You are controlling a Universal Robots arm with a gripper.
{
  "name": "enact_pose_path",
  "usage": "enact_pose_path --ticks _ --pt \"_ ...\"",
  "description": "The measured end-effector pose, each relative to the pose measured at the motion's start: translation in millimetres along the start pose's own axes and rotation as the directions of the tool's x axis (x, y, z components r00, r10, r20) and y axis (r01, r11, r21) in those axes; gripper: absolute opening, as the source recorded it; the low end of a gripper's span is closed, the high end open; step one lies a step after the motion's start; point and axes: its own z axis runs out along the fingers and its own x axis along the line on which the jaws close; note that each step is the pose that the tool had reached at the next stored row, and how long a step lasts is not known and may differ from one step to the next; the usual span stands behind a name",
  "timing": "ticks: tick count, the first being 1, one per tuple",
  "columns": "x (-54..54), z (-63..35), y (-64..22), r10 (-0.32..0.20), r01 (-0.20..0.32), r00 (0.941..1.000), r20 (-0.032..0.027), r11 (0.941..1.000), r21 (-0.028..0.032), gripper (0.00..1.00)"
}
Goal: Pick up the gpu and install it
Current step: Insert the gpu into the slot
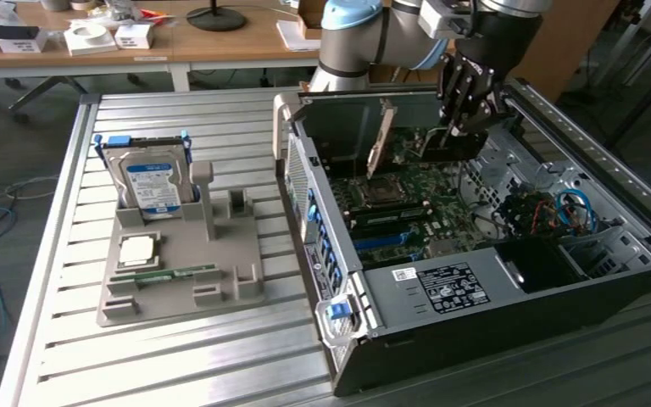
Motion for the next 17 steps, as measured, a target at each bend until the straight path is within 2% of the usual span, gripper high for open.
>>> enact_pose_path --ticks 8,17 --pt "0.5 8.5 2.3 0.0 0.0 1.0 -0.0002 1.0 0.0 0.26" --pt "0.7 11.6 4.8 -0.001 0.001 1.0 -0.0001 1.0 0.0008 0.26"
